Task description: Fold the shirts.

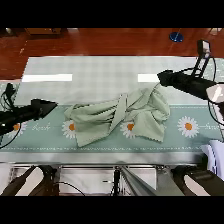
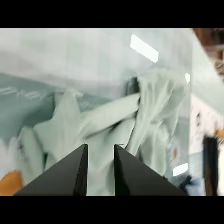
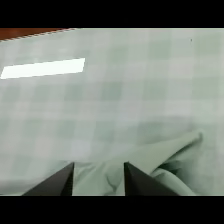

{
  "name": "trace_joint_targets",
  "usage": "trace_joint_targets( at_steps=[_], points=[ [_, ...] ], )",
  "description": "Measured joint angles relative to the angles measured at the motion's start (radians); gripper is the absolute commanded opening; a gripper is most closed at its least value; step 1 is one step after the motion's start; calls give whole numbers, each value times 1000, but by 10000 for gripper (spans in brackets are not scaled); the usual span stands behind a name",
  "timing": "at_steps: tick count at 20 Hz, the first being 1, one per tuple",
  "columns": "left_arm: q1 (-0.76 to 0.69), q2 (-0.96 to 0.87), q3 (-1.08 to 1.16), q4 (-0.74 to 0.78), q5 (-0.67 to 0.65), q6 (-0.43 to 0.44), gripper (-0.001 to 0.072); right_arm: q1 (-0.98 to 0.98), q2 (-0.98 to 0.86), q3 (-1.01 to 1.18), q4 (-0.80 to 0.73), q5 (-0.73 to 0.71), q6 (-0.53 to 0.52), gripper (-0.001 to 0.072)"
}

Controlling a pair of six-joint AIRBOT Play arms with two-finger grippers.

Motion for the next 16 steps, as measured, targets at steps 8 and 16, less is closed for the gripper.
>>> trace_joint_targets(
  at_steps=[8, 16],
  points=[
    [-63, 104, -78, 377, -209, -161, 607, -188, 44, 27, -311, 425, 36, 409],
    [-351, 71, -108, 476, -96, -287, 608, -356, -6, 27, -374, 553, 23, 416]
  ],
)
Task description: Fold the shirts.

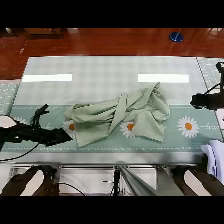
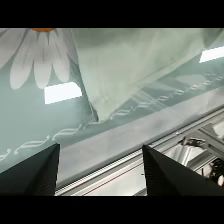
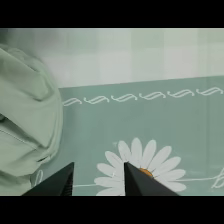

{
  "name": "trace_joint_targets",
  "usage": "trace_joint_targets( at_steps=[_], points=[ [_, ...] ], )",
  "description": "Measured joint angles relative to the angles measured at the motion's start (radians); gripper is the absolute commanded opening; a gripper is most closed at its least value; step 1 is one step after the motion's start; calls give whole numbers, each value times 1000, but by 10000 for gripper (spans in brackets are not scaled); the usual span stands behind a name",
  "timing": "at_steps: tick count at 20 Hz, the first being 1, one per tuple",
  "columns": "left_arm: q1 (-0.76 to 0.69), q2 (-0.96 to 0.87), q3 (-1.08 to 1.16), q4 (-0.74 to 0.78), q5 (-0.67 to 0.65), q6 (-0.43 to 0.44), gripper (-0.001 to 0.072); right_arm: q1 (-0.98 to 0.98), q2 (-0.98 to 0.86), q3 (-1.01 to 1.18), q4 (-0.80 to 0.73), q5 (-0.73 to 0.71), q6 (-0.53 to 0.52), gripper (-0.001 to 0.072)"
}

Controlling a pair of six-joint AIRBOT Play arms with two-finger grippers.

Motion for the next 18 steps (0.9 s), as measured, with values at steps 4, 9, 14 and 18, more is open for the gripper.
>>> trace_joint_targets(
  at_steps=[4, 9, 14, 18],
  points=[
    [-141, -116, -1, -29, 103, -37, 619, -21, -32, 0, 0, 15, -10, 416],
    [-241, -282, 2, -135, 185, -54, 594, -27, -47, 0, 0, 19, -14, 416],
    [-264, -387, 15, -198, 264, -59, 29, -29, -48, 0, 3, 31, -20, 485],
    [-267, -409, 22, -210, 259, -49, 28, -29, -55, 0, 18, 43, -46, 518]
  ],
)
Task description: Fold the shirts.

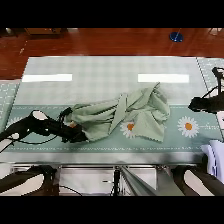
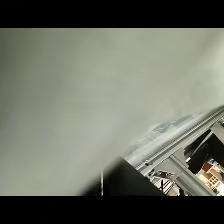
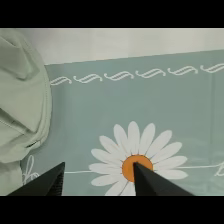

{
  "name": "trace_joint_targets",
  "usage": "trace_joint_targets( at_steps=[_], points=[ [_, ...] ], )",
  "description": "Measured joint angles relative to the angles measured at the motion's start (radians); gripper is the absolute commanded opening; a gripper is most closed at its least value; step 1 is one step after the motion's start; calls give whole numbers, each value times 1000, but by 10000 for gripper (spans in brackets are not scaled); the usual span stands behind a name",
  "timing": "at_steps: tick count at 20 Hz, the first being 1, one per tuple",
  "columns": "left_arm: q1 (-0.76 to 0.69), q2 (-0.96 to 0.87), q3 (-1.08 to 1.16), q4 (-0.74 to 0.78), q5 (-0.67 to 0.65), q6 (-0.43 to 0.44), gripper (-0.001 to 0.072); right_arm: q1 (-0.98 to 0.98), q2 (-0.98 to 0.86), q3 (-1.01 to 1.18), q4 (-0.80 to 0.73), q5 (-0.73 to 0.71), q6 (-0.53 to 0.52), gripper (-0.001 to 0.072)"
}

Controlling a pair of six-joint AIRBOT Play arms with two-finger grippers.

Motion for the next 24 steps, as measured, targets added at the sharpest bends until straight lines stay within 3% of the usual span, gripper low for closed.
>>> trace_joint_targets(
  at_steps=[6, 10, 15, 24],
  points=[
    [-1, 33, 41, 17, 14, 45, 27, 0, -119, 0, 211, 74, -109, 518],
    [-1, 62, 98, 6, -45, 53, 28, 0, -205, -11, 356, 100, -183, 517],
    [-1, 72, 147, -3, -95, 55, 28, 0, -235, -21, 470, -11, -226, 517],
    [-1, 73, 164, -6, -112, 47, 28, 22, -301, -22, 849, -169, -340, 516]
  ],
)
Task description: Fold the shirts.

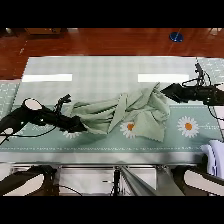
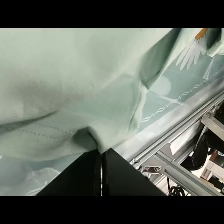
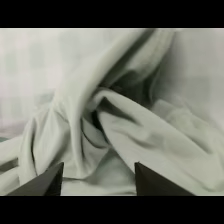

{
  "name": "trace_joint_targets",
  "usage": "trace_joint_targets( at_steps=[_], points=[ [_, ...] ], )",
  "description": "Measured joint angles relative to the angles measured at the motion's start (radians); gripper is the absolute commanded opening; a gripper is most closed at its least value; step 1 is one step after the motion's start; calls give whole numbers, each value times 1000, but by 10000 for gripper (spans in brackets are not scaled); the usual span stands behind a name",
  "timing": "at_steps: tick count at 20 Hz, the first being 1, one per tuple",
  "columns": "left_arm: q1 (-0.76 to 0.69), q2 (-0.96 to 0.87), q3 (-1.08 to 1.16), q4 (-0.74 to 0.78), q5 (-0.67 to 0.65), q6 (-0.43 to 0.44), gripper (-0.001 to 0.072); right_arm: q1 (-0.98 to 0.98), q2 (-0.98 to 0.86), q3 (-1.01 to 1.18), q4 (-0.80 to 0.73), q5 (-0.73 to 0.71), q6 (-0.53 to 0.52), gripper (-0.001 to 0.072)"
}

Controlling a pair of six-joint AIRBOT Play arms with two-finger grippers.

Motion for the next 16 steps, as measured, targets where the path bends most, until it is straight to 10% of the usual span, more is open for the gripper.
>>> trace_joint_targets(
  at_steps=[8, 12, 16],
  points=[
    [0, 0, 0, 0, -3, -11, 28, 151, -78, 0, 98, -114, -28, 510],
    [0, 0, 0, 0, -3, -15, 27, 226, -144, 0, 136, -227, -2, 43],
    [14, 14, 30, 2, -5, -18, 25, 230, -149, 30, 182, -258, -2, 32]
  ],
)
